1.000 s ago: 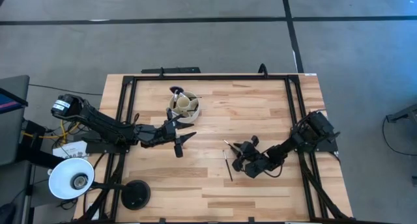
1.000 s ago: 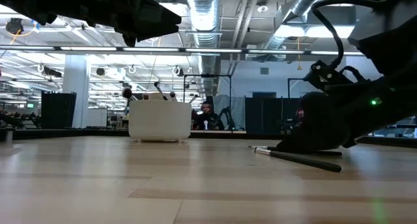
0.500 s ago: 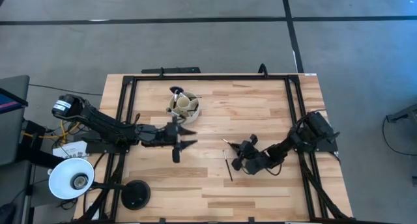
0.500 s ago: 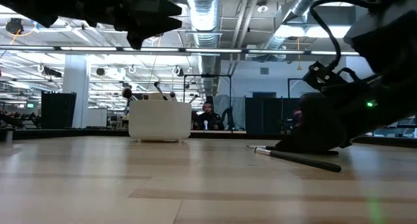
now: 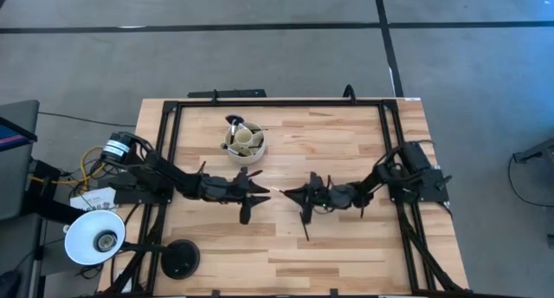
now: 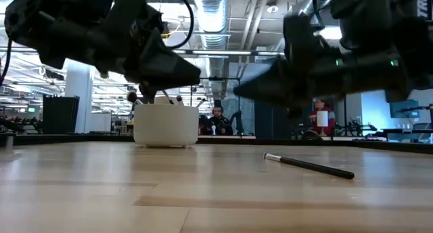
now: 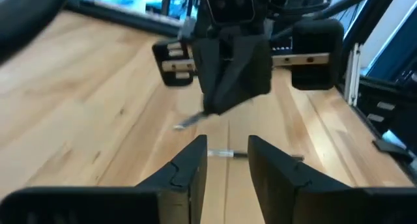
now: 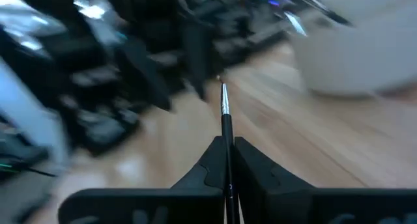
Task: Sort items
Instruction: Put the liner brush in the white organizer
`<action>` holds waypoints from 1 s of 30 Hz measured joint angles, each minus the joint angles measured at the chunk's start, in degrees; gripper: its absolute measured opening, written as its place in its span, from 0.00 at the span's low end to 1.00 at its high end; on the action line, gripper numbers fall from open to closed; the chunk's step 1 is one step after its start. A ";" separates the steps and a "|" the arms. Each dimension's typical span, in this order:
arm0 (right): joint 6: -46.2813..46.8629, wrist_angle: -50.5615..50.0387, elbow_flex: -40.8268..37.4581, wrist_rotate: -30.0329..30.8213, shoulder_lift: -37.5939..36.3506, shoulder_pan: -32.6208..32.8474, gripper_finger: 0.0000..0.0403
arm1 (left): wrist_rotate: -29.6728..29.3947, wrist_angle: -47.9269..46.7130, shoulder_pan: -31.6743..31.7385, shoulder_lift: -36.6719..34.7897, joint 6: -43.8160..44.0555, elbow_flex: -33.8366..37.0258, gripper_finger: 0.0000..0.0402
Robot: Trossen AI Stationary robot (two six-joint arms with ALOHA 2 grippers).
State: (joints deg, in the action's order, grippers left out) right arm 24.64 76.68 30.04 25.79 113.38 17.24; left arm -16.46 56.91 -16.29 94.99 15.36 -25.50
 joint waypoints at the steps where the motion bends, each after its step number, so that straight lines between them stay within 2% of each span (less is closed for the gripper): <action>1: -0.14 2.04 0.00 -1.98 -0.02 -0.50 0.01 | 0.01 0.92 0.00 -0.07 -0.38 0.00 0.27; 7: -0.23 13.34 0.04 -11.86 -0.13 -3.05 0.02 | 0.04 3.67 -0.72 -3.80 -7.66 -0.02 0.29; 15: -1.13 13.01 5.77 -19.99 -0.42 -4.87 0.01 | 0.58 4.32 -1.31 -11.70 -12.27 -0.07 0.37; 23: -2.68 12.56 9.43 -21.89 -0.46 -5.56 0.01 | 2.52 3.95 -1.58 -13.32 -12.59 -0.04 0.41; 30: -2.79 10.35 11.40 -21.97 -0.48 -6.14 0.02 | 2.46 4.23 -1.55 -13.32 -14.07 -0.04 0.37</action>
State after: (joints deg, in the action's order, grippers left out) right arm 21.85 87.03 41.44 3.82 112.90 11.09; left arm -14.00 61.14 -17.85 81.67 1.29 -25.54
